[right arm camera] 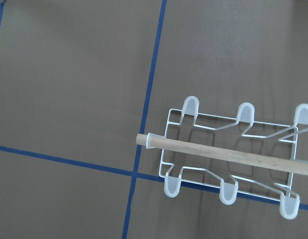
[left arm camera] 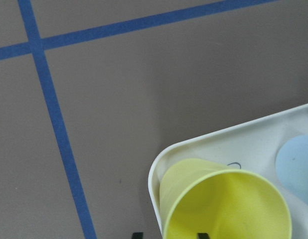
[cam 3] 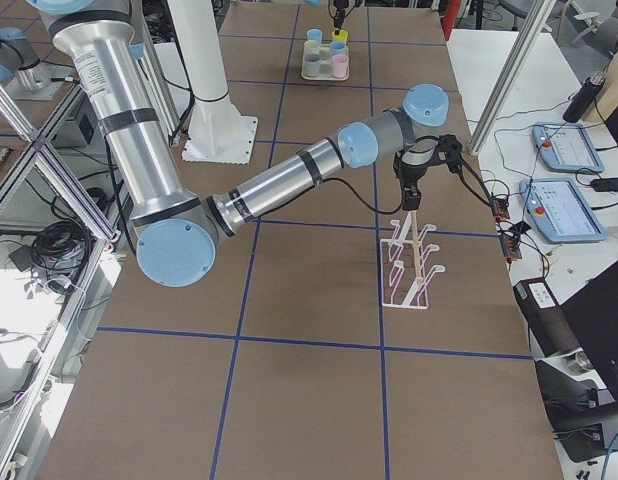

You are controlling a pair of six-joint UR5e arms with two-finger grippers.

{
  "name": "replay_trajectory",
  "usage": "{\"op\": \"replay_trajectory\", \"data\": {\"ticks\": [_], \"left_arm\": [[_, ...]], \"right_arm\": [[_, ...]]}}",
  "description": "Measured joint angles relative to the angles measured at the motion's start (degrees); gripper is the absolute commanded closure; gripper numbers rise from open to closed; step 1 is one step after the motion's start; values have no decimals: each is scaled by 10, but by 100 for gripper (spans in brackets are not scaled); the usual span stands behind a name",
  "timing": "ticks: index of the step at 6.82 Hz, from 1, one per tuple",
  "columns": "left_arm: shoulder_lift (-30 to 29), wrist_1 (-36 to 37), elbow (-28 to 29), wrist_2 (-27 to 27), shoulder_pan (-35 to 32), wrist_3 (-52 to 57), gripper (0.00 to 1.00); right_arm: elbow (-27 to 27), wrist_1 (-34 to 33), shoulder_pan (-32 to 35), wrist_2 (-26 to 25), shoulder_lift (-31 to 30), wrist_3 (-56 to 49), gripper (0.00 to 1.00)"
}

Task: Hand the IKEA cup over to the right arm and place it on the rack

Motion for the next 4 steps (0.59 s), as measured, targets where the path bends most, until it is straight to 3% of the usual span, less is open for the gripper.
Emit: {"op": "replay_trajectory", "data": {"ticks": [2, 4], "left_arm": [[26, 30, -67, 5, -32, -1, 100], [18, 107, -120, 37, -125, -2, 100]], "right_arm": [[2, 1, 1, 0, -1, -1, 0], [3, 1, 2, -1, 0, 0, 0]]}}
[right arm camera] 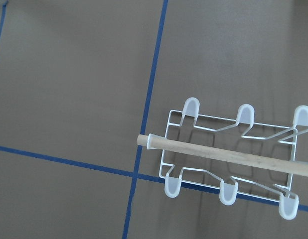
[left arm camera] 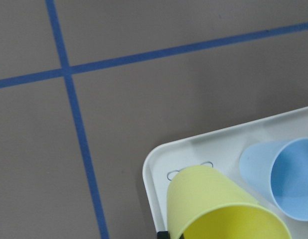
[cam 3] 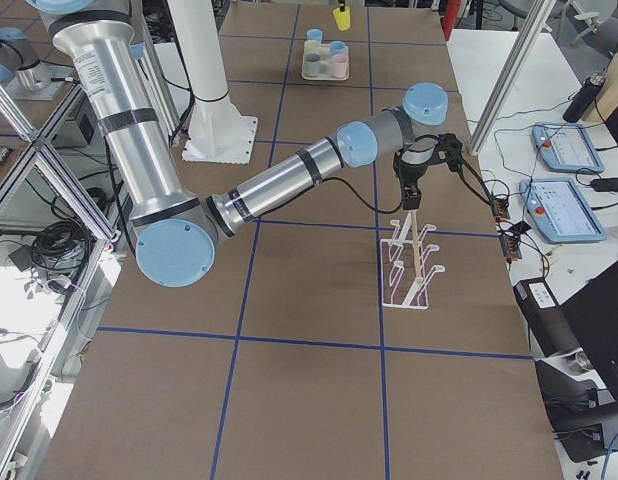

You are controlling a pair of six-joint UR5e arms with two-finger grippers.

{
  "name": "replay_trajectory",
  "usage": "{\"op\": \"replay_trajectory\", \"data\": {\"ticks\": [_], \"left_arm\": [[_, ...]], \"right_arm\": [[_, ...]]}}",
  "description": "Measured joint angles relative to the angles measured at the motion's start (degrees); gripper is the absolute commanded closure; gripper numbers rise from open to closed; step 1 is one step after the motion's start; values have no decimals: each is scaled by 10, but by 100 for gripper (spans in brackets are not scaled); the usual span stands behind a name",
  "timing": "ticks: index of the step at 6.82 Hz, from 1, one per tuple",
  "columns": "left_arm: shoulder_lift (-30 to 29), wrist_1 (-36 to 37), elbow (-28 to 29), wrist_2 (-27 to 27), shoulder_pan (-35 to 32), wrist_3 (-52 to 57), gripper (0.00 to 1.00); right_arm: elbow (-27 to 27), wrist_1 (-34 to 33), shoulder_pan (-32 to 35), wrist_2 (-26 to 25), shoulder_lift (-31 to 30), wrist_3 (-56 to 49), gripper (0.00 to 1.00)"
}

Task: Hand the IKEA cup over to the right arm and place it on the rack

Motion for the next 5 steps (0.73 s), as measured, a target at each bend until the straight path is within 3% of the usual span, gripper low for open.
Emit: {"op": "replay_trajectory", "data": {"ticks": [3, 5], "left_arm": [[-64, 37, -26, 45, -58, -97, 100], [-76, -75, -35, 58, -50, -284, 100]], "right_arm": [[-4, 0, -2, -6, 31, 8, 0], [-7, 1, -17, -48, 76, 35, 0]]}}
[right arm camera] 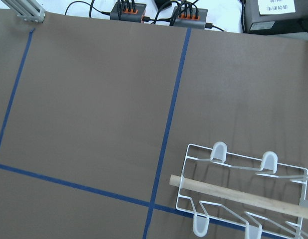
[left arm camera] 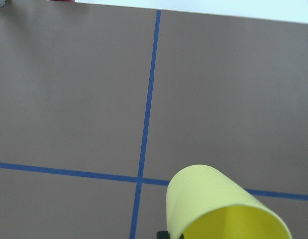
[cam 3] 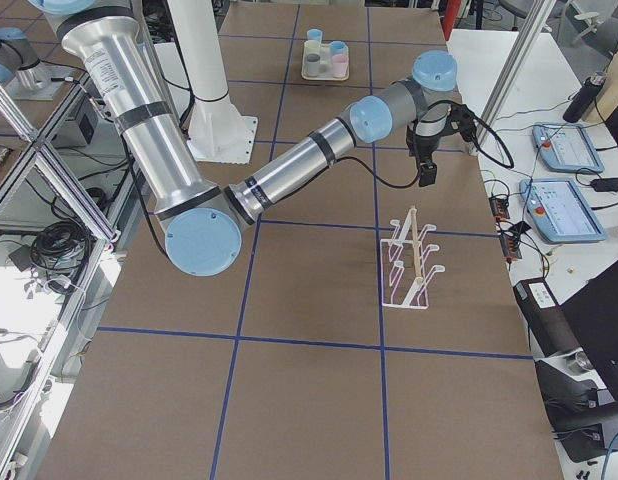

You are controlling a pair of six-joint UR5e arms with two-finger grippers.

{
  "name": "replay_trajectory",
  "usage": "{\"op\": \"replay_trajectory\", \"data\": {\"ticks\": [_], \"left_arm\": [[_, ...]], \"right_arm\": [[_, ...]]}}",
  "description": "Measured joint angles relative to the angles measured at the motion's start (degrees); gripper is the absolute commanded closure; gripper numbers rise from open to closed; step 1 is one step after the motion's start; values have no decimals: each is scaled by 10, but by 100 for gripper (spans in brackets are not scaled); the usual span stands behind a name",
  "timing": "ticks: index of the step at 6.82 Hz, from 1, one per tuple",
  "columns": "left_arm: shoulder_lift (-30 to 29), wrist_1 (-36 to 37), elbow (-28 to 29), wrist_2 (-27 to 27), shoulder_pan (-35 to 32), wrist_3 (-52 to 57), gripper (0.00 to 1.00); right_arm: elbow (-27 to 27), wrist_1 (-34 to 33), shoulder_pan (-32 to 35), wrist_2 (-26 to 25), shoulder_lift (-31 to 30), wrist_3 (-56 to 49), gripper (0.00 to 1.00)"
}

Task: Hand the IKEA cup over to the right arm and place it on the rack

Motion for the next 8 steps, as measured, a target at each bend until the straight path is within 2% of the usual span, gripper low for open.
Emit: {"op": "replay_trajectory", "data": {"ticks": [1, 3, 4, 6, 8], "left_arm": [[-1, -69, -2, 22, 23, -108, 100], [-2, -170, -13, 80, 99, -296, 100], [-5, -189, -32, 112, 140, -363, 100], [-29, -219, -65, 177, 224, -518, 100], [-80, -259, -76, 277, 327, -654, 100]], "right_arm": [[0, 15, -15, -30, 18, 39, 0], [-8, 146, -57, -85, 32, 195, 0], [-13, 225, -86, -115, 33, 291, 0], [-17, 343, -139, -165, 34, 454, 0], [-17, 458, -172, -206, 33, 616, 0]]}}
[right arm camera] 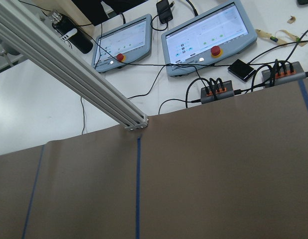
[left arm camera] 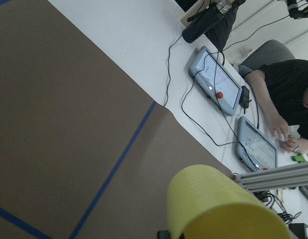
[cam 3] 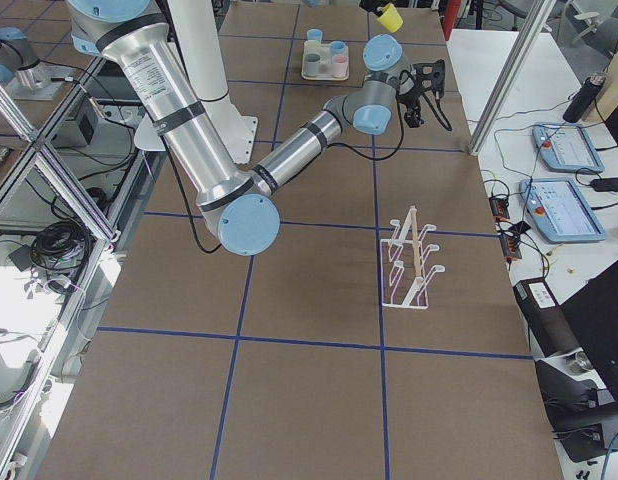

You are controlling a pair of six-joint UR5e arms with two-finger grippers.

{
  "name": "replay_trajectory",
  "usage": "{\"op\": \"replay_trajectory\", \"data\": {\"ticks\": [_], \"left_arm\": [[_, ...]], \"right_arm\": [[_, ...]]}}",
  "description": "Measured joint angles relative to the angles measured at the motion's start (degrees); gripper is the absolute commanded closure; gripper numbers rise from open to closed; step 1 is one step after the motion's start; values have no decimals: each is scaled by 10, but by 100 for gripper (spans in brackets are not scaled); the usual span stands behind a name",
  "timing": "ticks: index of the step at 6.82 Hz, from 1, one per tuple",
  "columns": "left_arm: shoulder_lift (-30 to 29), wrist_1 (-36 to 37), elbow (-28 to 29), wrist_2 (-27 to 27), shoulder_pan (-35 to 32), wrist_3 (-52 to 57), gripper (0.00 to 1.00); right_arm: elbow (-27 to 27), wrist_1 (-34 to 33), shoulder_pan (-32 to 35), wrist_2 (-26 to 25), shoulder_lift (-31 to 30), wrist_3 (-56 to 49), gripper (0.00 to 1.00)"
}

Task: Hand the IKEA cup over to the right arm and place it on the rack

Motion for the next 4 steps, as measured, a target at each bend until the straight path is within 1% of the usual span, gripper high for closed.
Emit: {"op": "replay_trajectory", "data": {"ticks": [1, 2, 3, 4], "left_arm": [[-49, -7, 2, 42, 55, -64, 100], [-109, -11, 12, 103, 117, -123, 100], [-150, -20, 26, 164, 164, -169, 100], [-167, -50, 41, 195, 185, -210, 100]], "right_arm": [[0, 59, -20, -30, -1, 82, 0], [0, 111, -43, -62, -1, 139, 0], [-1, 154, -67, -97, -1, 173, 0], [-1, 193, -91, -134, -1, 198, 0]]}}
